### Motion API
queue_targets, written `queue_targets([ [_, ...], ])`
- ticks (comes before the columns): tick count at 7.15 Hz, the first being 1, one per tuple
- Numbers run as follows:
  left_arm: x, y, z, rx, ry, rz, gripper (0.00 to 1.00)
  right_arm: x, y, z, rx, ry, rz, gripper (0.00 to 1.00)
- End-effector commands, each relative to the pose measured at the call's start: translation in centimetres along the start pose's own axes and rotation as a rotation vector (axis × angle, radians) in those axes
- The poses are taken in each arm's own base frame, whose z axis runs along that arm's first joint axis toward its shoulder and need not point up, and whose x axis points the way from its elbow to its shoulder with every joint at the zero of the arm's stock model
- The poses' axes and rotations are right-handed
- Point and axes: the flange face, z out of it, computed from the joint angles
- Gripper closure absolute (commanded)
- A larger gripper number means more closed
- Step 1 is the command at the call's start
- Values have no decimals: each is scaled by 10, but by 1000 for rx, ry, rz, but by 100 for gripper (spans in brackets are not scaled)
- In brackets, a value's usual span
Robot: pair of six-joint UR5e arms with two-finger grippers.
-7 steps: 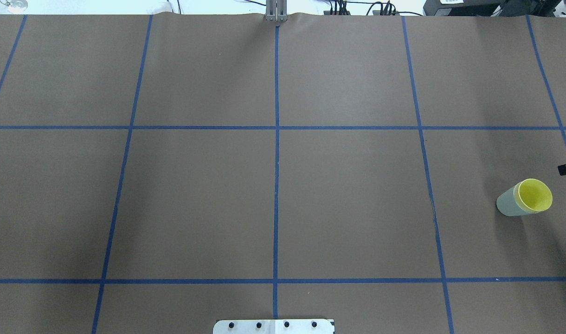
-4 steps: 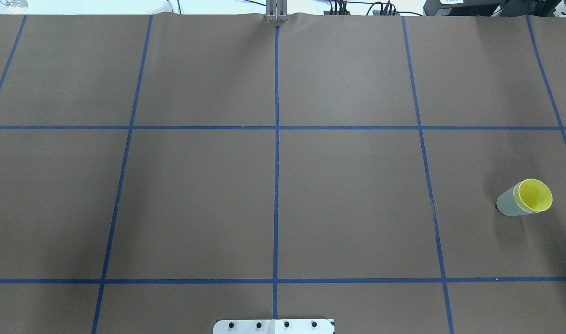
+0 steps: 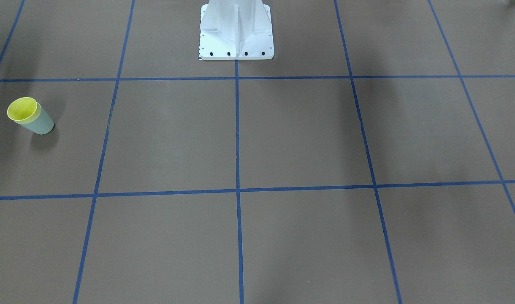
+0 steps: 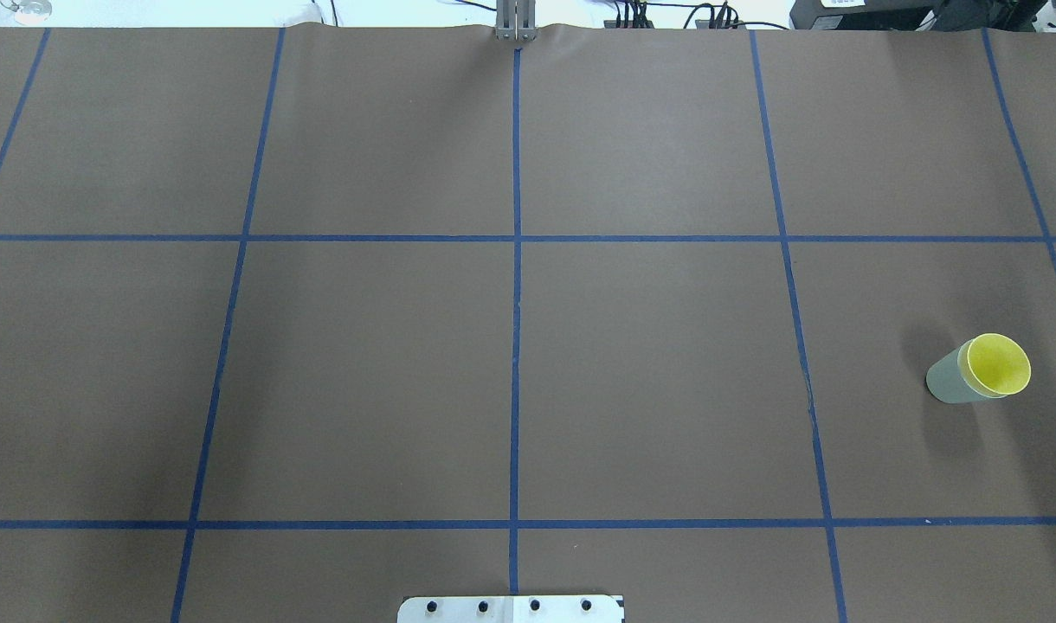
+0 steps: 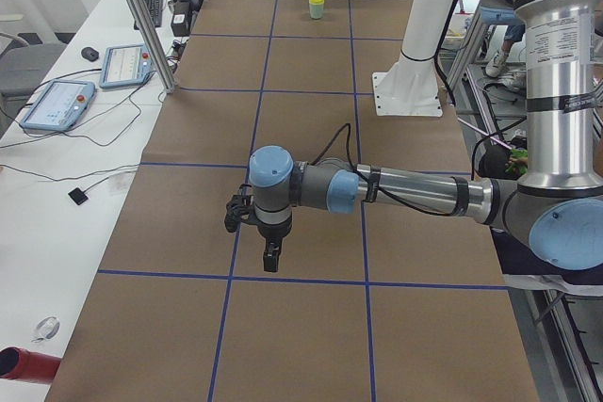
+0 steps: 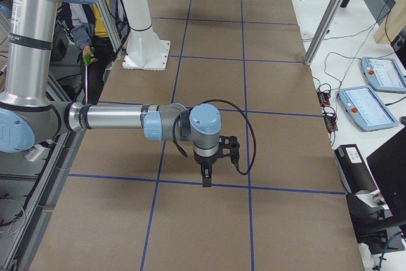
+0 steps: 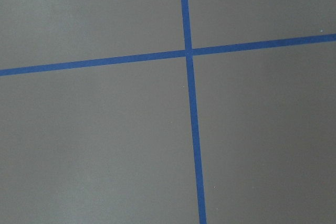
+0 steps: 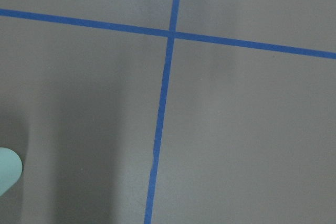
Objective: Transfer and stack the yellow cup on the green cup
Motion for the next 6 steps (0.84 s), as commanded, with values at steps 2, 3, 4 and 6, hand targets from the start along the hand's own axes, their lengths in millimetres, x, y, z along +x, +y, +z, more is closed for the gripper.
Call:
queue_targets([
  [2, -5, 0, -9, -31, 59, -51, 0, 6, 5, 5, -10, -2, 13, 0],
  [3, -19, 5, -14, -24, 58, 27, 0, 6, 5, 5, -9, -2, 10, 0],
  [4, -36, 16, -22, -8, 50, 12, 0, 6, 5, 5, -10, -2, 11, 0],
  [6, -40, 21, -18, -11, 52, 8, 0, 6, 5, 5, -8, -3, 10, 0],
])
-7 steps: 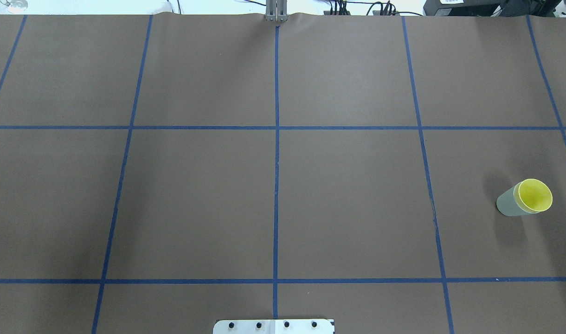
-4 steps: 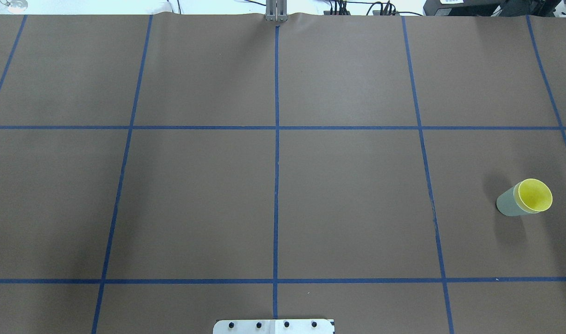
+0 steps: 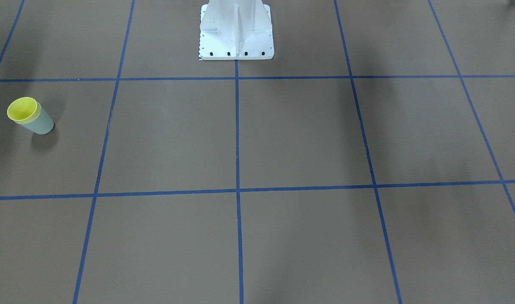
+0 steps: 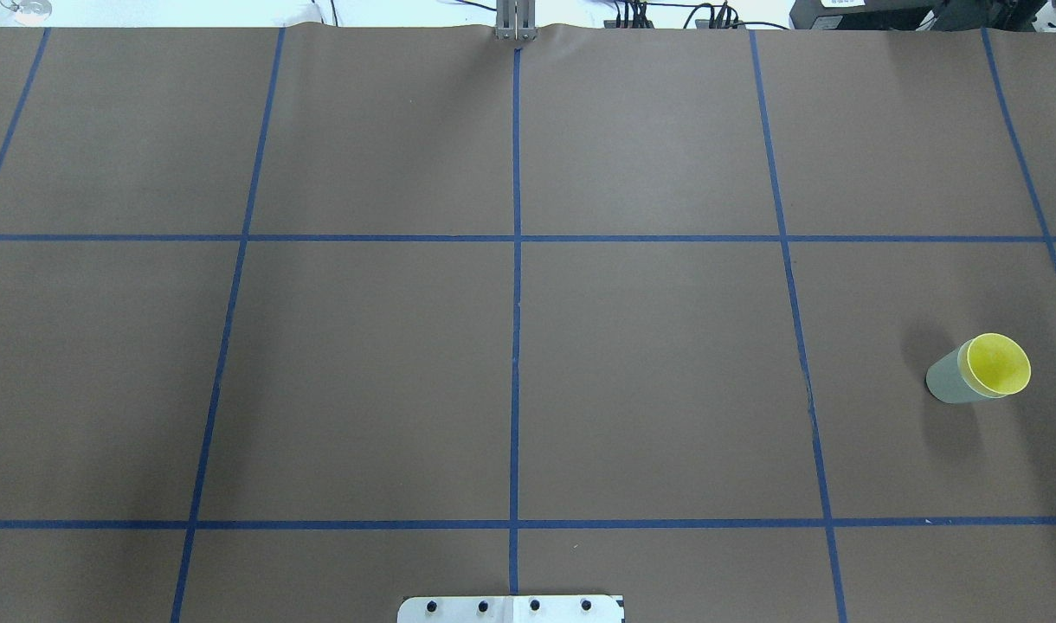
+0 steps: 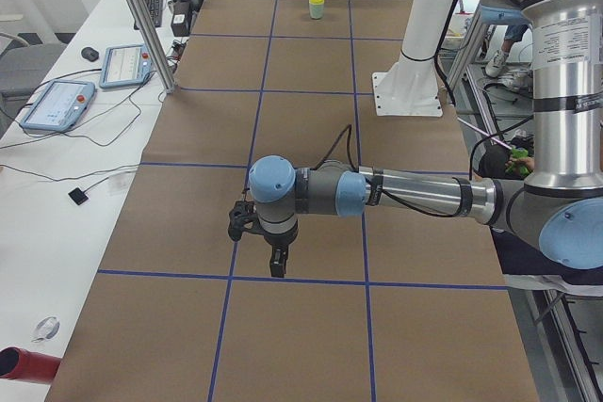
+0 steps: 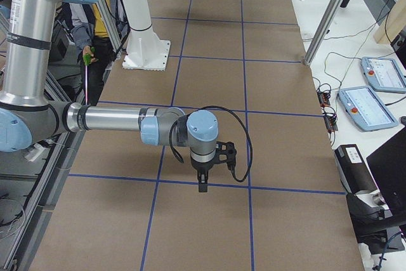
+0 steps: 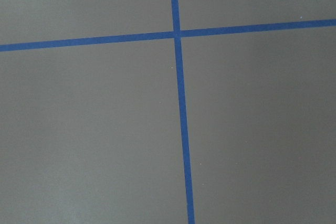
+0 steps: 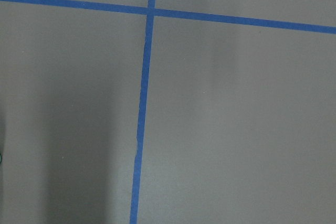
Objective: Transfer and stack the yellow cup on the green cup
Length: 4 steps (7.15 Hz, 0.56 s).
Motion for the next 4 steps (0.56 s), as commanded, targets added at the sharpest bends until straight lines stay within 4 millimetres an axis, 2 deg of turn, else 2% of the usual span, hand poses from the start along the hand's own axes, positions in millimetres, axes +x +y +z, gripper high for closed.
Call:
queue_targets([
  [1, -5, 2, 3, -2, -1, -1, 0, 0, 0, 0, 1, -1, -1, 0],
  [2, -13, -1, 12, -22, 5, -19, 0, 0, 0, 0, 1, -1, -1, 0],
  [4, -15, 4, 12, -20, 1, -17, 0, 0, 0, 0, 0, -1, 2, 0],
])
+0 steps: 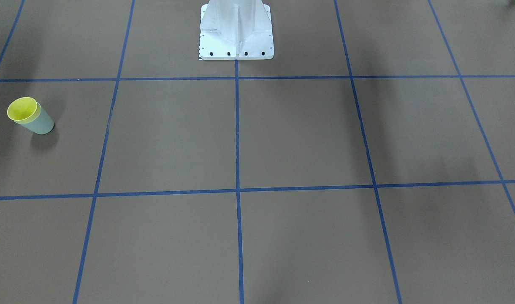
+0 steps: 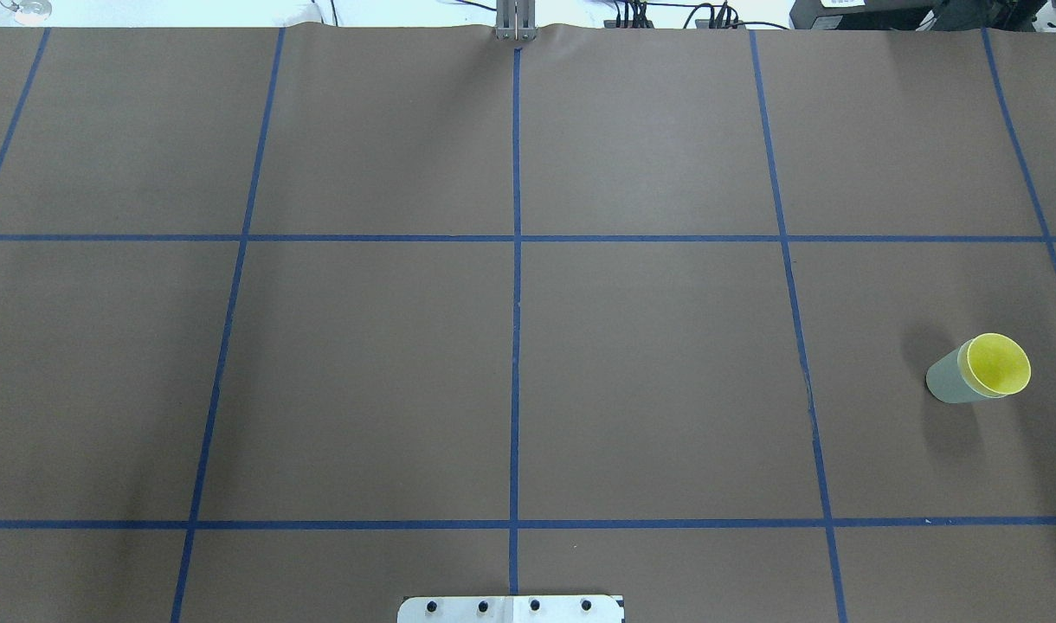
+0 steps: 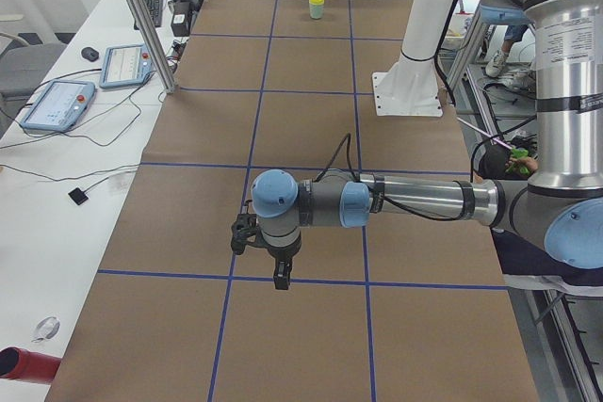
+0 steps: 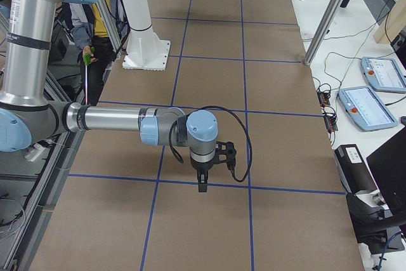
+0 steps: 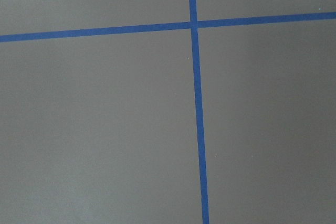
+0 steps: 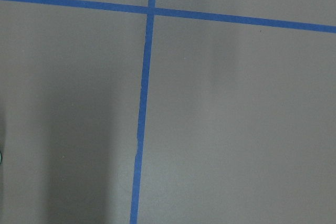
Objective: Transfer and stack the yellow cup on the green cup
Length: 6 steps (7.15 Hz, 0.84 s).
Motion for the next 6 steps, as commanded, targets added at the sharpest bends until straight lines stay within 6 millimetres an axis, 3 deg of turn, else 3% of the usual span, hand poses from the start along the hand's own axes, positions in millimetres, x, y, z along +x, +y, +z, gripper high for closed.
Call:
queue_targets([
  [1, 3, 1, -4, 12, 3, 22, 0, 0, 0, 0, 0, 0, 1, 0],
  [6, 2, 5, -3, 8, -8, 15, 0, 0, 0, 0, 1, 0, 5, 0],
])
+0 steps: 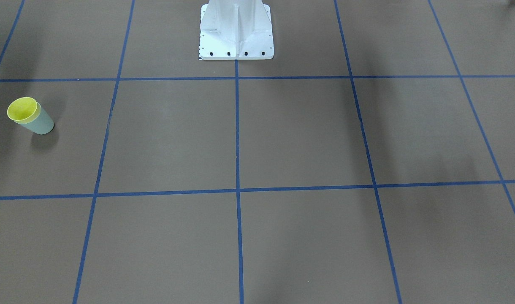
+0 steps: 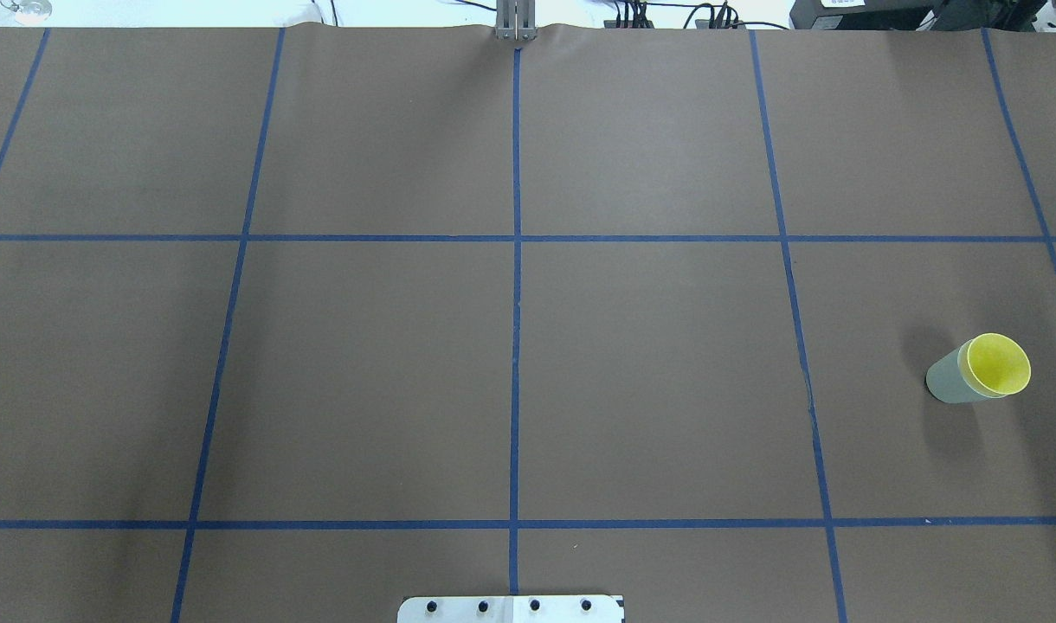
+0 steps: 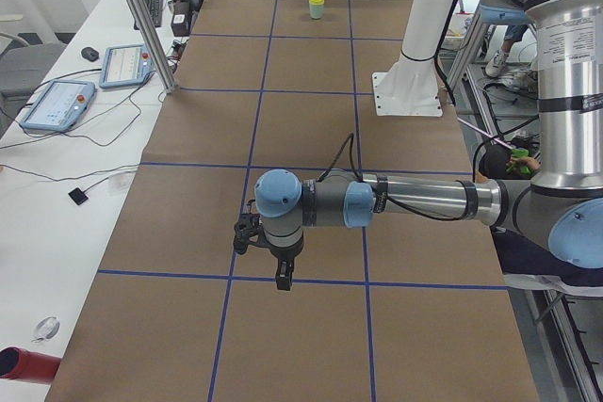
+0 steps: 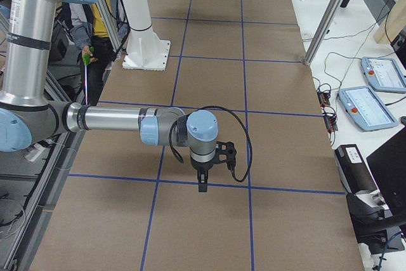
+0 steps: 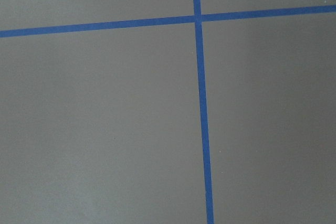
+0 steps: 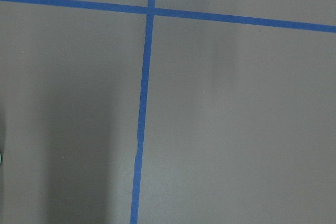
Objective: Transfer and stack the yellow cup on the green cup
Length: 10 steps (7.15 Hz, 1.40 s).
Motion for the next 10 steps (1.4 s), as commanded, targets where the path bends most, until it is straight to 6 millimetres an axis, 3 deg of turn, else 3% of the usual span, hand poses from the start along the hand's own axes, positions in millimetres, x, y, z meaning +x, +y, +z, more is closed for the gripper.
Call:
queue_targets([
  [1, 0, 0, 0, 1, -1, 0, 0, 0, 0, 1, -1, 0, 1, 0],
  [10, -3, 7, 4, -10, 2, -11, 0, 1, -3, 0, 0, 0, 0, 0],
])
